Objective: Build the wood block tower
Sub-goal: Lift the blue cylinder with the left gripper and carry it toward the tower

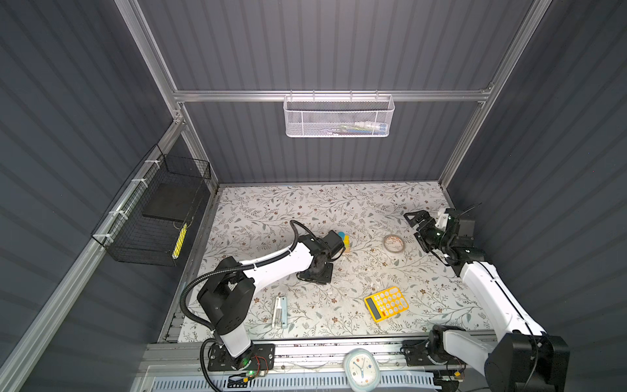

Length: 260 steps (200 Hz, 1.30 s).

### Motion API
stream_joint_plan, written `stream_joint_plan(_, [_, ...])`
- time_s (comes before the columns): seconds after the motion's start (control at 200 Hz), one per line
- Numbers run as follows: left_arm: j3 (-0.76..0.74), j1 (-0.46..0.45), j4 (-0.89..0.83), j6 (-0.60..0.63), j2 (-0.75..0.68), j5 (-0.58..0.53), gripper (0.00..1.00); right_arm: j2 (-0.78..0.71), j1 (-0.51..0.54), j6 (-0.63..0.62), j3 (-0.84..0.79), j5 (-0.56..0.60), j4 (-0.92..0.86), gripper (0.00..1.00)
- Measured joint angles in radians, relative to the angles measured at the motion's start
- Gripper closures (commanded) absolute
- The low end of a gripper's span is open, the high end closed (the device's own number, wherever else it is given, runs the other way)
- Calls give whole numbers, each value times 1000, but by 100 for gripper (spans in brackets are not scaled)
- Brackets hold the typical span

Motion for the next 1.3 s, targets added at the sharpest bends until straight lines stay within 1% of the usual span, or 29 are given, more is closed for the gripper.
stream_joint_plan(0.13, [89, 0, -45, 26, 27, -12, 77, 16, 0, 2, -2, -7, 8, 1])
stream_joint_plan(0.375, [314, 0, -161, 92, 108, -40, 77, 16, -3, 4, -4, -24, 24, 1])
stream_joint_plan(0.705, [603, 6, -295, 187, 269, -51, 76, 23, -5, 4, -4, -30, 36, 1])
stream_joint_plan(1.301, [969, 76, -413, 282, 496, -27, 76, 76, -12, 10, -4, -53, 73, 1])
